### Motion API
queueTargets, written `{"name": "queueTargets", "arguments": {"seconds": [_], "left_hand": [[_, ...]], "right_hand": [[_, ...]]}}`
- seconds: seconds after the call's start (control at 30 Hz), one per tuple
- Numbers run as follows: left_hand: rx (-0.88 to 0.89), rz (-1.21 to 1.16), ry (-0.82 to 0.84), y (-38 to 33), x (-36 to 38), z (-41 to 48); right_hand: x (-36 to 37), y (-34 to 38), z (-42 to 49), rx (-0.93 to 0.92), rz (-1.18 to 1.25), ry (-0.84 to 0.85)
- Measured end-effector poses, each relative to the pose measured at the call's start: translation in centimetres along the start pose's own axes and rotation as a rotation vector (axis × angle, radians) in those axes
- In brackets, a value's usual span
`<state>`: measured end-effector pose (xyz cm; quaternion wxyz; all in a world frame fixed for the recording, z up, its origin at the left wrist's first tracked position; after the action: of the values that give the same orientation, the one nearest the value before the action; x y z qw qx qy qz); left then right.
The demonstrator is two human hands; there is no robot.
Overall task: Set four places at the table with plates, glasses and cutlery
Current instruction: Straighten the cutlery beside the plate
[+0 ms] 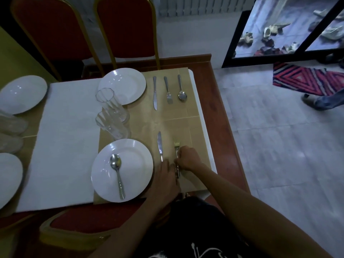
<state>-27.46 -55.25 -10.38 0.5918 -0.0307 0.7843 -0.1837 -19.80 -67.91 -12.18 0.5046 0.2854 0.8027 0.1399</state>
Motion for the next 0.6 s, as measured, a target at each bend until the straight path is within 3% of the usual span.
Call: {"name": "queueTargets", "arguments": {"seconds": [0.27, 0.47, 0.6], "left_hand": [[-0.045, 0.014, 0.029, -1.6, -0.4, -0.7], [-0.097, -0.016, -0.035, -1.4, 0.2, -0.8], [-0.147, -0.026, 0.056, -0.6, 1.3, -0.6]], "right_hand": [[-0.1, -0.3, 0.4, -0.110, 0.004, 0.023], [0.1, -1.1, 0.6, -0.051, 0.059, 0.008], [0.3, -1.5, 1.2, -0.035, 0.041, 0.039]]}}
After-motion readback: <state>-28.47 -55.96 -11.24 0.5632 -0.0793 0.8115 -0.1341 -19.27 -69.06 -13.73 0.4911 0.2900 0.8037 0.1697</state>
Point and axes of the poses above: each hand's wrist, its own z-axis towards the middle knuckle, its own x-axis out of the palm, y = z × x, the point moved 3 cm from there along z, towards the middle knuckle, and after that the axes turned 7 degrees about -y, right-handed, at the moved point
